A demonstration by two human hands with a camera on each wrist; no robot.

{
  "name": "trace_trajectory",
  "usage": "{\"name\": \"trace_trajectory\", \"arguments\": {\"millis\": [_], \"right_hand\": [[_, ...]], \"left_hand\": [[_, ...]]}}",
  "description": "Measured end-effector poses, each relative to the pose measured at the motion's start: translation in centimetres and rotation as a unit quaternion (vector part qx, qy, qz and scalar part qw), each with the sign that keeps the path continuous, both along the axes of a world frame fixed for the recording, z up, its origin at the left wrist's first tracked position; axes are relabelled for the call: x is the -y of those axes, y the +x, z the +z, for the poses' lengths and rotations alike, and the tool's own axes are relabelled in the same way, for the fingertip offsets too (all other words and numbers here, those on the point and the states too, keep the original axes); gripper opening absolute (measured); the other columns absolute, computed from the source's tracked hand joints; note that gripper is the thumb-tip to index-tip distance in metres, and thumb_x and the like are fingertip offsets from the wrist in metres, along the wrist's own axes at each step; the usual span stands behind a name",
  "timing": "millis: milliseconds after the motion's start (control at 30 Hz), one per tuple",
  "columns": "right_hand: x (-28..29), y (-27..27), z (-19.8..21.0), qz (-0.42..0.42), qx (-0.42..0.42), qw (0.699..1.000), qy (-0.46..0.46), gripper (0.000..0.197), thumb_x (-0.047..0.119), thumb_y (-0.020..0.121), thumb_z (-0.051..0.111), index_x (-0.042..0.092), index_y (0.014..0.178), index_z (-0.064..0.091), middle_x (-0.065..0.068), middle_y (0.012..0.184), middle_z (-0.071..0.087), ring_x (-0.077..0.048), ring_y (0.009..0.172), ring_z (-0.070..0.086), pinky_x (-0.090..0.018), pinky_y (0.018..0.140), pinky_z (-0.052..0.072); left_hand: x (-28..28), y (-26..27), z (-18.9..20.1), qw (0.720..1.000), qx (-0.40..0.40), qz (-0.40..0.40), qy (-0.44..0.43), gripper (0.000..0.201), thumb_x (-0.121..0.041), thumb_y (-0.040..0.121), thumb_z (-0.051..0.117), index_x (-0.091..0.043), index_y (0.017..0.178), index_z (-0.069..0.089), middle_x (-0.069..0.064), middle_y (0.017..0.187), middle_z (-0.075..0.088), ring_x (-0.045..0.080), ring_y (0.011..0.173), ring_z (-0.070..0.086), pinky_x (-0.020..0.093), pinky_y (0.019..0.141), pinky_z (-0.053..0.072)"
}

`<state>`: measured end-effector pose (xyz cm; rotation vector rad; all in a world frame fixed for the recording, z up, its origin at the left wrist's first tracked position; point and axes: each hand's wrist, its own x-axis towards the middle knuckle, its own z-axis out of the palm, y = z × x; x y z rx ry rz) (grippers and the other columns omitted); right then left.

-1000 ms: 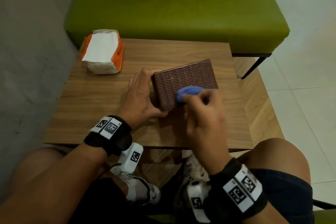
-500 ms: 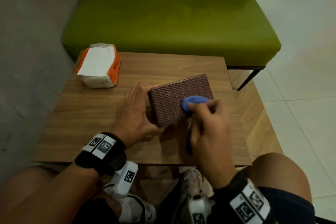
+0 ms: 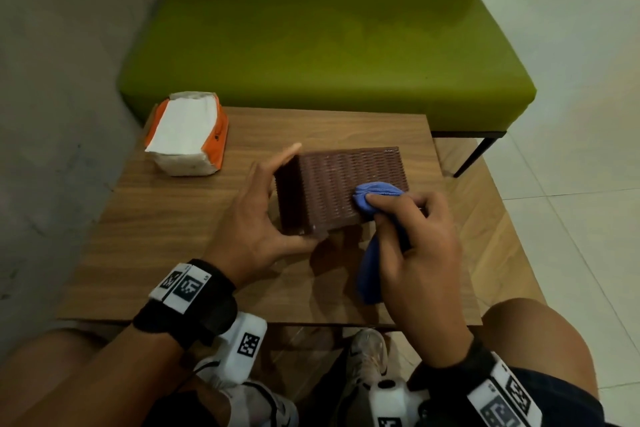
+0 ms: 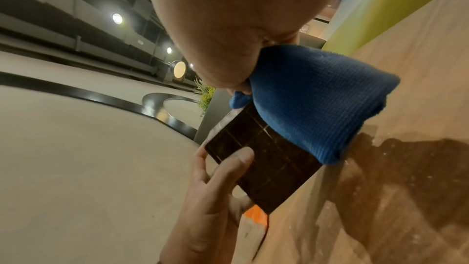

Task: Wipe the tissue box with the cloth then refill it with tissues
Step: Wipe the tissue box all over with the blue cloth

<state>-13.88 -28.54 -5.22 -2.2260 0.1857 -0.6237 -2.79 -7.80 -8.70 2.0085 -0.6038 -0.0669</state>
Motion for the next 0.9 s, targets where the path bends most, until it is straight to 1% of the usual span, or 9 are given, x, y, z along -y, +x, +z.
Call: {"name": "trace_trajectory", "arguments": {"millis": [67,133,200,367,500,567,667,767,900], "right_hand": [[0.1,0.2,0.5,0.0,0.009,1.0,0.021,0.029,0.0,0.099,0.067,0.017,0.12,0.075,0.002,0.109,0.052,0.004,0.099,0.053,-0.006,0.081,0.04],[0.0,0.3,1.0,0.005,0.025,0.999,0.046,0.029,-0.002,0.099,0.067,0.017,0.12,0.075,0.001,0.11,0.053,-0.001,0.101,0.056,-0.009,0.084,0.041],[-0.2,0.2,1.9,0.009,0.049,0.996,0.075,0.03,-0.003,0.099,0.067,0.017,0.12,0.075,0.0,0.111,0.054,-0.007,0.104,0.059,-0.012,0.087,0.043],[-0.4,0.4,2.8,0.022,0.058,0.995,0.075,0.028,0.0,0.1,0.067,0.017,0.12,0.075,-0.002,0.111,0.055,-0.01,0.102,0.061,-0.015,0.085,0.046],[0.4,0.6,2.1,0.003,0.046,0.996,0.077,0.026,0.002,0.101,0.066,0.018,0.12,0.074,0.0,0.109,0.055,-0.011,0.101,0.06,-0.018,0.084,0.046],[1.2,0.6,1.7,-0.009,0.042,0.996,0.084,0.025,0.004,0.101,0.065,0.018,0.121,0.074,-0.003,0.11,0.057,-0.012,0.102,0.061,-0.021,0.085,0.047],[2.0,0.8,1.3,-0.015,0.033,0.996,0.087,0.025,0.006,0.102,0.065,0.018,0.122,0.074,-0.006,0.112,0.059,-0.014,0.103,0.062,-0.021,0.085,0.047],[2.2,0.9,1.2,-0.015,0.032,0.996,0.076,0.026,0.004,0.102,0.065,0.017,0.122,0.074,-0.007,0.112,0.059,-0.014,0.104,0.062,-0.021,0.086,0.048],[1.7,0.5,1.0,-0.032,0.058,0.998,0.024,0.025,0.0,0.101,0.064,0.011,0.122,0.074,-0.009,0.112,0.057,-0.016,0.103,0.059,-0.023,0.089,0.048]], "left_hand": [[0.1,0.2,1.3,1.0,0.018,0.011,-0.022,0.121,-0.037,0.062,0.101,-0.045,0.16,0.029,-0.038,0.146,0.041,-0.009,0.141,0.044,0.019,0.111,0.043],[0.4,0.6,2.9,0.998,0.06,0.008,-0.015,0.117,-0.039,0.062,0.101,-0.039,0.158,0.033,-0.025,0.145,0.046,-0.002,0.139,0.048,0.024,0.11,0.048],[0.5,1.0,4.0,0.993,0.114,-0.013,0.021,0.114,-0.038,0.063,0.102,-0.031,0.157,0.037,-0.009,0.145,0.05,0.012,0.137,0.052,0.038,0.112,0.049],[1.3,1.3,4.6,0.978,0.173,-0.063,0.097,0.109,-0.036,0.064,0.1,-0.018,0.156,0.043,0.004,0.148,0.048,0.025,0.136,0.049,0.046,0.112,0.046],[1.2,1.2,4.0,0.986,0.137,-0.068,0.06,0.115,-0.04,0.064,0.101,-0.013,0.157,0.04,0.01,0.164,0.032,0.019,0.156,0.033,0.035,0.126,0.036],[0.8,1.2,3.5,0.992,0.094,-0.075,0.043,0.121,-0.038,0.065,0.1,-0.012,0.162,0.032,0.005,0.169,0.029,0.014,0.159,0.03,0.035,0.128,0.036],[0.5,1.0,2.8,0.996,0.022,-0.078,0.037,0.126,-0.035,0.067,0.1,-0.019,0.167,0.024,-0.005,0.167,0.036,0.005,0.155,0.037,0.036,0.128,0.038],[0.6,1.4,2.6,0.996,0.033,-0.065,0.045,0.119,-0.041,0.067,0.097,-0.019,0.165,0.033,-0.006,0.159,0.045,0.004,0.149,0.043,0.034,0.125,0.041],[0.7,1.6,2.5,0.996,0.033,-0.081,0.027,0.109,-0.042,0.064,0.101,-0.016,0.154,0.044,-0.006,0.152,0.052,0.009,0.145,0.049,0.044,0.122,0.044]]}}
